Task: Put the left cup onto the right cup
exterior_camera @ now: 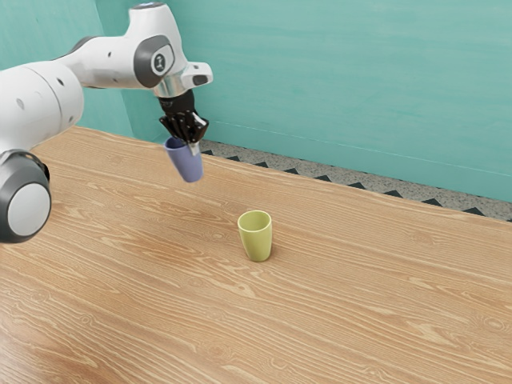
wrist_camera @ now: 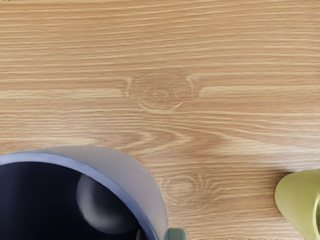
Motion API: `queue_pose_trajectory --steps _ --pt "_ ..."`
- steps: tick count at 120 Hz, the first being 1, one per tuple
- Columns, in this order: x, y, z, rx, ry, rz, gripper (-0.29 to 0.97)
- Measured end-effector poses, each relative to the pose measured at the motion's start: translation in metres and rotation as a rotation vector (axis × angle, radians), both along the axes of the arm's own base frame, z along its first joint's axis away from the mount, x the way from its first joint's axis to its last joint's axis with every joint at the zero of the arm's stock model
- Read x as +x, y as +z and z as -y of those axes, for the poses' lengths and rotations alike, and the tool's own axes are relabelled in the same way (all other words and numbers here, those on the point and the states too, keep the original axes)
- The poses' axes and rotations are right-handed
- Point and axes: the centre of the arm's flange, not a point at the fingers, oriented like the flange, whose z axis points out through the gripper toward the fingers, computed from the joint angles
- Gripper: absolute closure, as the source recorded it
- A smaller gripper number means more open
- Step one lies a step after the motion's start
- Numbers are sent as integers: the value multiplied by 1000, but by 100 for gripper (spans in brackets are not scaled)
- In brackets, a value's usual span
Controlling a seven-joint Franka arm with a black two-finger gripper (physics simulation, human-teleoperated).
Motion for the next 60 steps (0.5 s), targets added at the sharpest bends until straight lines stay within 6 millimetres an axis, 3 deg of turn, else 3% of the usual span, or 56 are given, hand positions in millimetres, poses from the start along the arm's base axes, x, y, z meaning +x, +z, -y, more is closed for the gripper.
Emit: queue_pose_trajectory --steps 16,33,60 --pt "-2 2 29 -1 -40 -4 79" --pt "-14 18 55 -7 -77 3 79" --pt "-20 18 109 -9 -154 -4 79"
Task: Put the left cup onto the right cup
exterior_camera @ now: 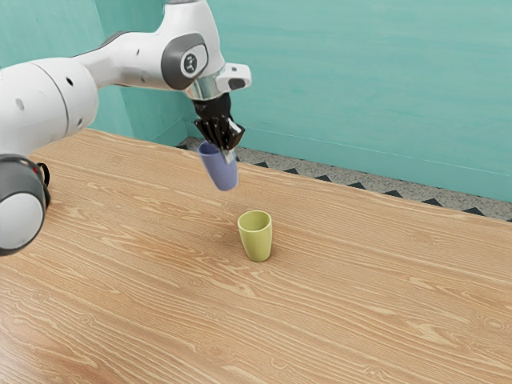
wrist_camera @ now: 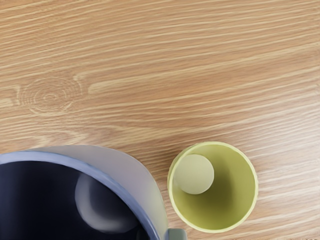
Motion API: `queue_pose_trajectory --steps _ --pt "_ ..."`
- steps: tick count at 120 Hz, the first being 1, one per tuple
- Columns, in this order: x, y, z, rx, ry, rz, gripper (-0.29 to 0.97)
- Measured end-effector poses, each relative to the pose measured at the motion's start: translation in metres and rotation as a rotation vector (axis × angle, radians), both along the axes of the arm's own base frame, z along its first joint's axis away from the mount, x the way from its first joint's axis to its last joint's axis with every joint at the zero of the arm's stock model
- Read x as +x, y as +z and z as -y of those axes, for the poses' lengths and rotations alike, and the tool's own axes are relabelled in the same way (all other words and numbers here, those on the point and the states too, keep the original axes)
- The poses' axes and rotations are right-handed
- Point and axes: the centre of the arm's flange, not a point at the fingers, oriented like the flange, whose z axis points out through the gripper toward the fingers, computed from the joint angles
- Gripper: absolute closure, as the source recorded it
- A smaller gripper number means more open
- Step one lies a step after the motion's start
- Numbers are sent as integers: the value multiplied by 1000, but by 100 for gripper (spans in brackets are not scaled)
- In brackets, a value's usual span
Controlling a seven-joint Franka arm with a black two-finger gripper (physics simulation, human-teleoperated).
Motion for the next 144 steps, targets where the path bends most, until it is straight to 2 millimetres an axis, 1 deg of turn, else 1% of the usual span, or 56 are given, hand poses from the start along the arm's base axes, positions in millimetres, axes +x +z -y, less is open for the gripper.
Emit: queue_pose_trajectory --steps 18,26,39,52,65,90,114,144 --pt "-5 -2 33 -1 -46 -5 79" --pt "-7 -5 43 -1 -61 -9 79" --pt "-12 -14 54 -3 -76 -27 79" --pt "-20 -19 59 -5 -81 -41 79" --pt "-24 -27 58 -6 -79 -46 79" --pt "-22 -33 61 -6 -79 -40 79" --pt "-21 -43 74 -4 -95 -45 79" --pt "-16 -51 74 -2 -92 -43 79"
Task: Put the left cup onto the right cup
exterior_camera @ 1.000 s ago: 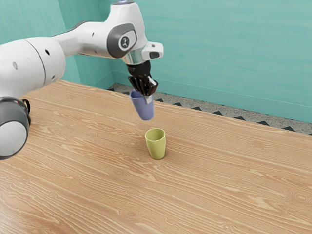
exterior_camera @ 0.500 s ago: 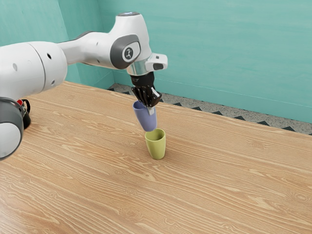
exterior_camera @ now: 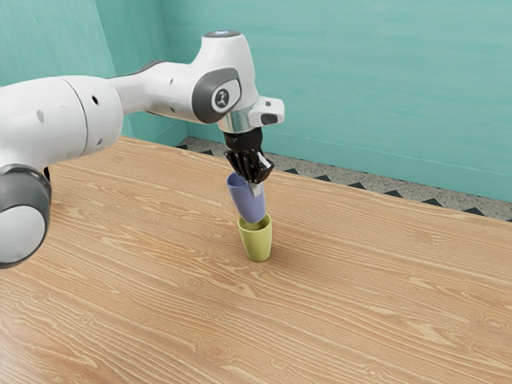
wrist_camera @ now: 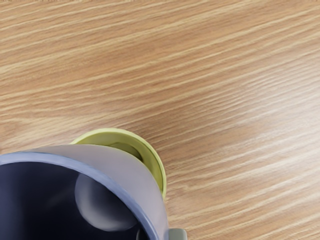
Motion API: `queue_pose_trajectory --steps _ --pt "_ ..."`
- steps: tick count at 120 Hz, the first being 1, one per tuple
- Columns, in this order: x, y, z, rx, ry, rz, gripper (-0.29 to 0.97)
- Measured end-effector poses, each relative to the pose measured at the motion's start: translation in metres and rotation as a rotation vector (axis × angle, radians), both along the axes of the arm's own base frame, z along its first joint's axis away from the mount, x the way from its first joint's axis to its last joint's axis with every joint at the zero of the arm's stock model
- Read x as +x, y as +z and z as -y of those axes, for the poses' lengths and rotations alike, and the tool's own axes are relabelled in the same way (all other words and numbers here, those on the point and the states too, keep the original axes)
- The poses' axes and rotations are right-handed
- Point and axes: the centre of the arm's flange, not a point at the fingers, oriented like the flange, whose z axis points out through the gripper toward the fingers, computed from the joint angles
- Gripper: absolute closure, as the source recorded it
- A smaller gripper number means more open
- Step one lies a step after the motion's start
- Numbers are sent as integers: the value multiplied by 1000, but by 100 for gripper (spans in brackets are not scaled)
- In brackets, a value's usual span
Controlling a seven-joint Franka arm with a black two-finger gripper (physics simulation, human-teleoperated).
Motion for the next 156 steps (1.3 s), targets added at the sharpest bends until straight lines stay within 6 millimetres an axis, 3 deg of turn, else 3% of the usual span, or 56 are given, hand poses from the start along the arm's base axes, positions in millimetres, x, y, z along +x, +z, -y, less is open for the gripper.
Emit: queue_pose_trajectory --steps 33,129,137,156 --pt "2 1 1 -2 0 11 79" --pt "10 -40 1 7 8 -21 78" --pt "10 -42 3 3 7 -20 72" --pt "10 -42 6 -7 5 -15 42"
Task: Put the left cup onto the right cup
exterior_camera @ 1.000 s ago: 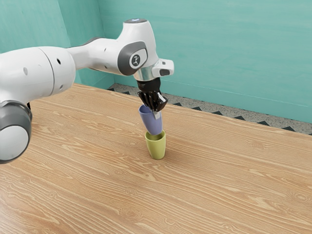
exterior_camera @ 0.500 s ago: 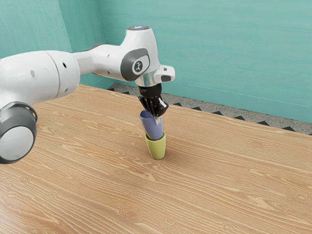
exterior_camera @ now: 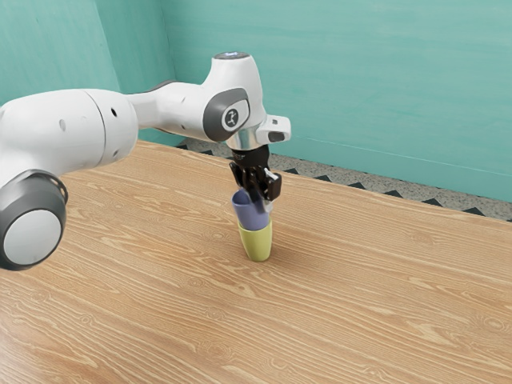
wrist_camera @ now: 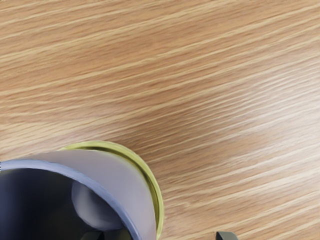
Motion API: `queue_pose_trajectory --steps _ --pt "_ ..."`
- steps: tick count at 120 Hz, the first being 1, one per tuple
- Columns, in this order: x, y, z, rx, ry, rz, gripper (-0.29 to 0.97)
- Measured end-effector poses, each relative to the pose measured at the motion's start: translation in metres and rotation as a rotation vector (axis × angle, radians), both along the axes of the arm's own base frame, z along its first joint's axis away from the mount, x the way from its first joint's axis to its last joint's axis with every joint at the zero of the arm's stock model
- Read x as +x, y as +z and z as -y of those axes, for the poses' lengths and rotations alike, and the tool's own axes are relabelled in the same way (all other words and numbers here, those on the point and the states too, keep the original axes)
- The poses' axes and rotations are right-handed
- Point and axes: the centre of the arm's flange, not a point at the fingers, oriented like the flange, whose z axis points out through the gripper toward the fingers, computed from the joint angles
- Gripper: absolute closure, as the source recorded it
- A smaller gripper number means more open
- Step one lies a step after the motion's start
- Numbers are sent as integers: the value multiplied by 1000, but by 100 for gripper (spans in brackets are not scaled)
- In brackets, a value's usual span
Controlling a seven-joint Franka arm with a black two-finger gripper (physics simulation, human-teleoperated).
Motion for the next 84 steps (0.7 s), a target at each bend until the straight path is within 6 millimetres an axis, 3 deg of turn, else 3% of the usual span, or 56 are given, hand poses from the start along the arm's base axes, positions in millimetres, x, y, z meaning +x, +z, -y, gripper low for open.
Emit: queue_pose_trajectory --steps 19,47,84 --pt "-2 21 -1 -10 0 31 22" --pt "-24 105 -18 -28 5 106 9" --pt "-83 208 -127 -19 130 115 4"
